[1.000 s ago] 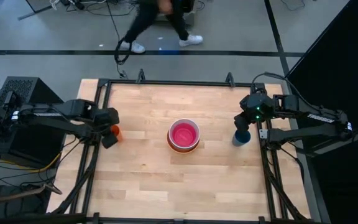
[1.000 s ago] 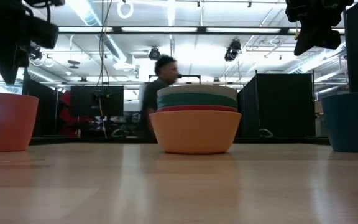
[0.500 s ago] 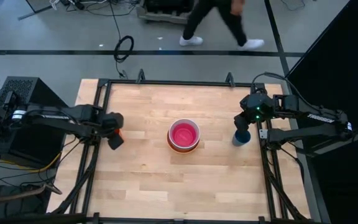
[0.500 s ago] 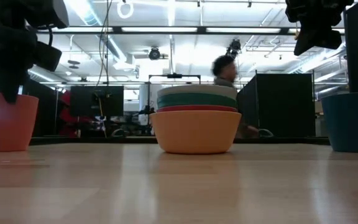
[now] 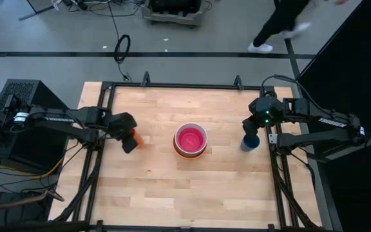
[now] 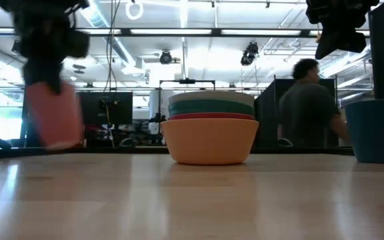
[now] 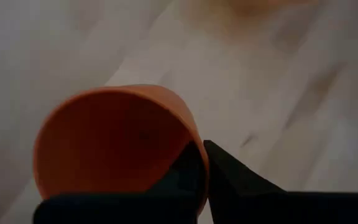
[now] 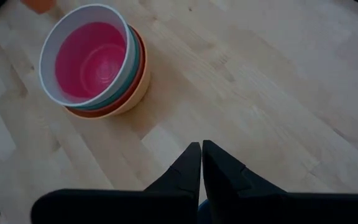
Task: Nest bowls inside each other
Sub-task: Move the orange cup on the left side of the stacked bowls
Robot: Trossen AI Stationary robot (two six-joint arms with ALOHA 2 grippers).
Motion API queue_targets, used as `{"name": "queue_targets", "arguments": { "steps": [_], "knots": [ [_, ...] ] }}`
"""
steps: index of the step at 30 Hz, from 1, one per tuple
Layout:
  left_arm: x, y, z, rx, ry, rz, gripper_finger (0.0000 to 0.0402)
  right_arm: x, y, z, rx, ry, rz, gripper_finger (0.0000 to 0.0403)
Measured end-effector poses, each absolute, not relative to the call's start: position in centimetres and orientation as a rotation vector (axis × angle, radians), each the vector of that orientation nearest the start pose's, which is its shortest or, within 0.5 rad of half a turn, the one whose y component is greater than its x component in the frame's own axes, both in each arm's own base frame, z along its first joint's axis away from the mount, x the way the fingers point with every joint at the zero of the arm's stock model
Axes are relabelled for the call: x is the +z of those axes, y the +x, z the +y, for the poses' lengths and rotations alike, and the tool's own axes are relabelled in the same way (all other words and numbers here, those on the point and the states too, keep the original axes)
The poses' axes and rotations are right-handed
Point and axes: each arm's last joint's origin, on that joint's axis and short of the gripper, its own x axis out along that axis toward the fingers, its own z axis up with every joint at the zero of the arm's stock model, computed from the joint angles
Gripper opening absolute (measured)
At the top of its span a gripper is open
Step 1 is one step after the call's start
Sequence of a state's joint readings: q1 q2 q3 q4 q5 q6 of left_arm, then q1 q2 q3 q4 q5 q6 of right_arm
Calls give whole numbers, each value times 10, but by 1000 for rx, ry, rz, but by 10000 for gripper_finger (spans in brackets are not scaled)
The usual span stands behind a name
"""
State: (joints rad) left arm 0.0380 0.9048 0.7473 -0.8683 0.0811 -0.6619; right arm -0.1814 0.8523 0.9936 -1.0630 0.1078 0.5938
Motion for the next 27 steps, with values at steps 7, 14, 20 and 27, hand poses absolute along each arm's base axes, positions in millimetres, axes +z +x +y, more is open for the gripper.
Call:
{"name": "queue_targets", "arguments": {
  "steps": [7, 14, 20, 27],
  "knots": [
    [261, 201, 4, 222, -482, 1074, 0, 319, 136, -28, -552, 583, 811, 9],
    [258, 245, 4, 137, -300, 1185, 0, 319, 136, -29, -562, 592, 806, 10],
    [249, 274, -1, 61, -175, 1251, 0, 319, 136, -29, -568, 597, 804, 6],
    [237, 281, -14, 43, -115, 1295, 0, 319, 136, -29, -568, 590, 805, 7]
  ]
}}
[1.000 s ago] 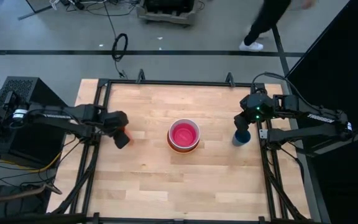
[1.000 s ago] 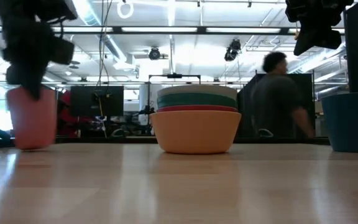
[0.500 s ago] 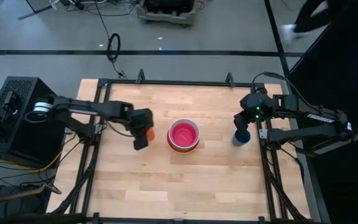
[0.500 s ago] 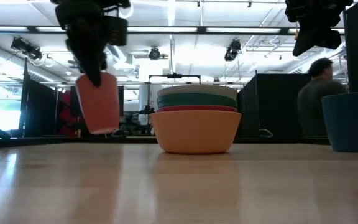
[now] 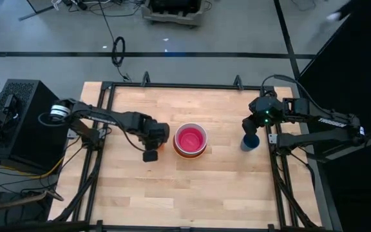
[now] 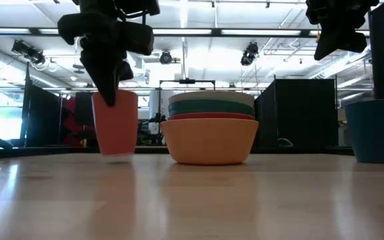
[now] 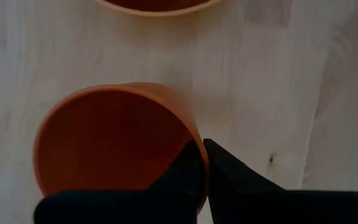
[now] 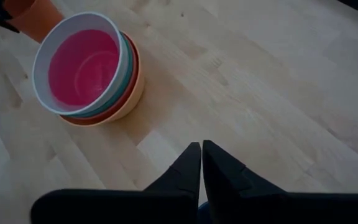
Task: Nest bowls inside each other
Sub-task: Move the orange cup on the left side of the stacked bowls, then move the blue cup on the right side of the stacked bowls
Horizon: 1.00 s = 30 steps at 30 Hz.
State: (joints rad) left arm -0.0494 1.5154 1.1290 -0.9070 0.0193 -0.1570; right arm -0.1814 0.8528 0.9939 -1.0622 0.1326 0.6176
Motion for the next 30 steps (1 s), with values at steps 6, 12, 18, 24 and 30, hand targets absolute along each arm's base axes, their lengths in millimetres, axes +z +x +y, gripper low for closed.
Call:
{"name": "queue_targets", "arguments": {
  "steps": [6, 12, 18, 24, 30],
  "knots": [
    [234, 287, -18, 40, -102, 1274, 4, 319, 136, -29, -582, 582, 801, 12],
    [233, 288, -18, 44, -103, 1269, 21, 319, 136, -29, -584, 582, 800, 16],
    [231, 290, -18, 47, -103, 1265, 37, 319, 136, -29, -585, 582, 799, 21],
    [234, 292, -19, 28, -119, 1260, 66, 319, 136, -29, -584, 581, 800, 32],
    [264, 301, -18, 47, -97, 1186, 100, 319, 136, -29, -570, 566, 806, 58]
  ]
}}
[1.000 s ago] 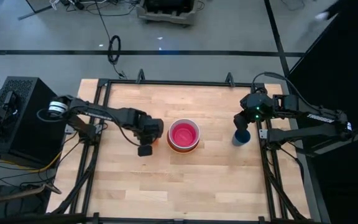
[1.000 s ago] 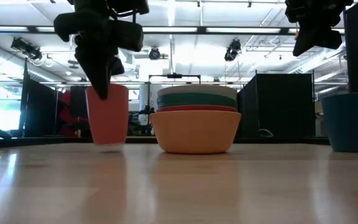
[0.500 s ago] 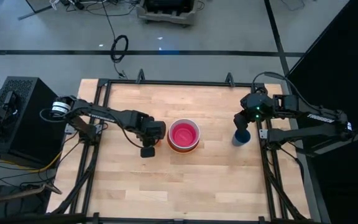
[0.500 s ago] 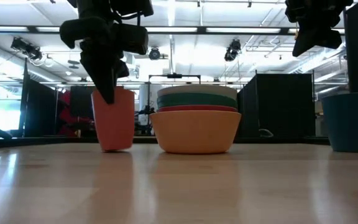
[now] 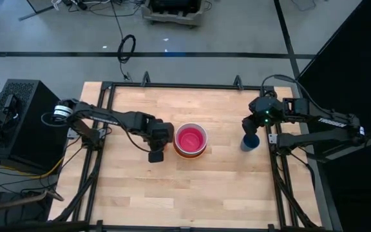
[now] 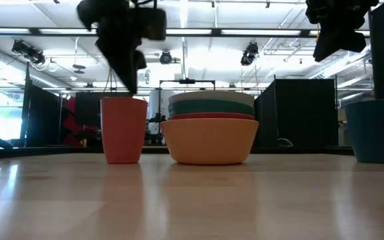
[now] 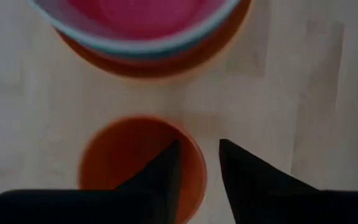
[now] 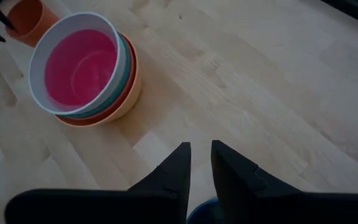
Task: Nest bowls inside each other
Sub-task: Move the blue cup on the right side of the stacked bowls
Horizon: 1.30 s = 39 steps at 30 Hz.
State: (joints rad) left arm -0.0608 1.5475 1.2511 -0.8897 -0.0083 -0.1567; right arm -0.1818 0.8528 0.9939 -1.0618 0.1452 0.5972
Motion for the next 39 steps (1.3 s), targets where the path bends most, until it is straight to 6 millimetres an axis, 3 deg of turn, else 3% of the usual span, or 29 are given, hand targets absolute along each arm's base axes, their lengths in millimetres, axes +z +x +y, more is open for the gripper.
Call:
{"name": "queue_targets", "arguments": {
  "steps": [5, 20, 24, 34, 39],
  "knots": [
    [285, 305, -16, 87, -47, 1142, 115, 318, 134, -27, -522, 590, 852, 79],
    [295, 304, -14, 121, -1, 1141, 112, 303, 109, -13, -385, 713, 1242, 131],
    [296, 304, -14, 126, -1, 1139, 110, 301, 114, -10, -347, 707, 1281, 156],
    [296, 305, -14, 152, -10, 1133, 117, 252, 131, -1, -322, 693, 1384, 220],
    [296, 305, -14, 153, -11, 1134, 115, 239, 135, -1, -335, 694, 1404, 174]
  ]
}}
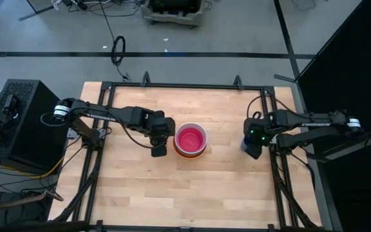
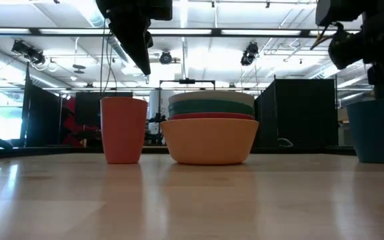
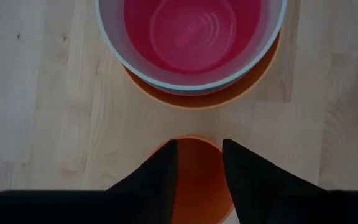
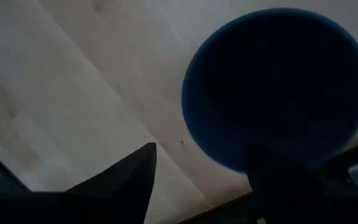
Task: Nest bowls inside each other
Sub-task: Move the blue cup on the right side of the stacked bowls
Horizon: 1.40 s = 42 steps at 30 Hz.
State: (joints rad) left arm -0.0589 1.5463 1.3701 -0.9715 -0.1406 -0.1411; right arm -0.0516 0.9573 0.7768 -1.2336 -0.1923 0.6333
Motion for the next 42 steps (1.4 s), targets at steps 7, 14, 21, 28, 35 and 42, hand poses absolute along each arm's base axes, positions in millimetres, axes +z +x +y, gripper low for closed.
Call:
{"name": "queue_targets", "arguments": {
  "steps": [7, 14, 21, 28, 35, 42],
  "knots": [
    [296, 304, -14, 153, -12, 1134, 112, 224, 140, -2, -352, 696, 1429, 101],
    [296, 304, -14, 160, -8, 1134, 111, 214, 145, -2, -359, 694, 1414, 16],
    [323, 308, -11, 238, 33, 1051, 103, 227, 164, -4, -324, 734, 1237, 1],
    [346, 302, -7, 307, 29, 949, 88, 249, 196, -6, -305, 634, 1158, 0],
    [361, 284, -3, 364, -23, 845, 49, 255, 224, -5, -267, 470, 1248, 0],
    [375, 266, 1, 418, -81, 736, 10, 255, 253, -4, -218, 309, 1335, 0]
  ]
}}
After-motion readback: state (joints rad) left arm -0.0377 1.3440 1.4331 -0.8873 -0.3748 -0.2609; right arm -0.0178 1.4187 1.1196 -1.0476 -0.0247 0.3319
